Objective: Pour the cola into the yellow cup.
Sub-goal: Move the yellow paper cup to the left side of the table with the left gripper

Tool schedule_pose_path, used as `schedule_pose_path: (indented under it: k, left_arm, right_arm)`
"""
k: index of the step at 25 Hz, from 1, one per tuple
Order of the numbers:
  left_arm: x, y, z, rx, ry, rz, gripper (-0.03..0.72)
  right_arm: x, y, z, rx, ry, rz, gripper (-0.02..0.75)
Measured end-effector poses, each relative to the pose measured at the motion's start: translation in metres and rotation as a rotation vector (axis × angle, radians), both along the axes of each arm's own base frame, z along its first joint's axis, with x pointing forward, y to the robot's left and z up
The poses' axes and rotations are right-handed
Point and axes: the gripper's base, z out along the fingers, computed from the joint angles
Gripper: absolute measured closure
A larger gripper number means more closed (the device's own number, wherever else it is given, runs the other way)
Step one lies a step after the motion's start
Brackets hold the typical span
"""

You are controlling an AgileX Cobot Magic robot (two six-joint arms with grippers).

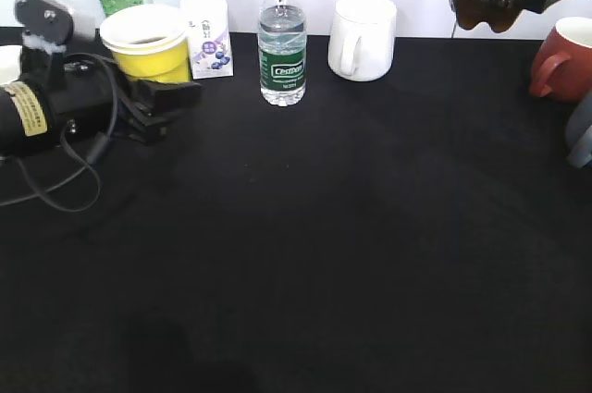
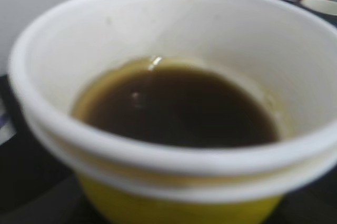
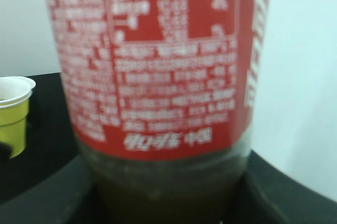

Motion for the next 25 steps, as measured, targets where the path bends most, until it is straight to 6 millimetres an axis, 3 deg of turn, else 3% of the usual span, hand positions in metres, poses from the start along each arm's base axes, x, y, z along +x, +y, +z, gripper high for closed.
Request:
schedule_pose_path:
  k: [7, 10, 13, 23, 25]
  left_arm:
    - [0.025, 0.009, -0.059, -0.041, -0.083, 0.174, 0.246]
    - [0.037, 0.008, -0.074, -0.024, -0.068, 0.202, 0.246]
    - [0.046, 0.009, -0.077, 0.007, -0.028, 0.235, 0.246]
    - [0.047, 0.009, -0.087, 0.017, 0.001, 0.241, 0.246]
    - [0.046, 0.01, -0.088, 0.019, 0.003, 0.24, 0.201]
  right_arm:
    - [0.0, 0.0, 0.0, 0.002, -0.001, 0.001, 0.351]
    - [0.0, 0.0, 0.0, 0.002, -0.001, 0.001, 0.352]
    - [0.0, 0.0, 0.0, 0.002, -0.001, 0.001, 0.352]
    - [0.0, 0.0, 0.0, 0.001, 0.0, 0.0, 0.352]
    - [0.0, 0.0, 0.0, 0.001, 0.0, 0.0, 0.352]
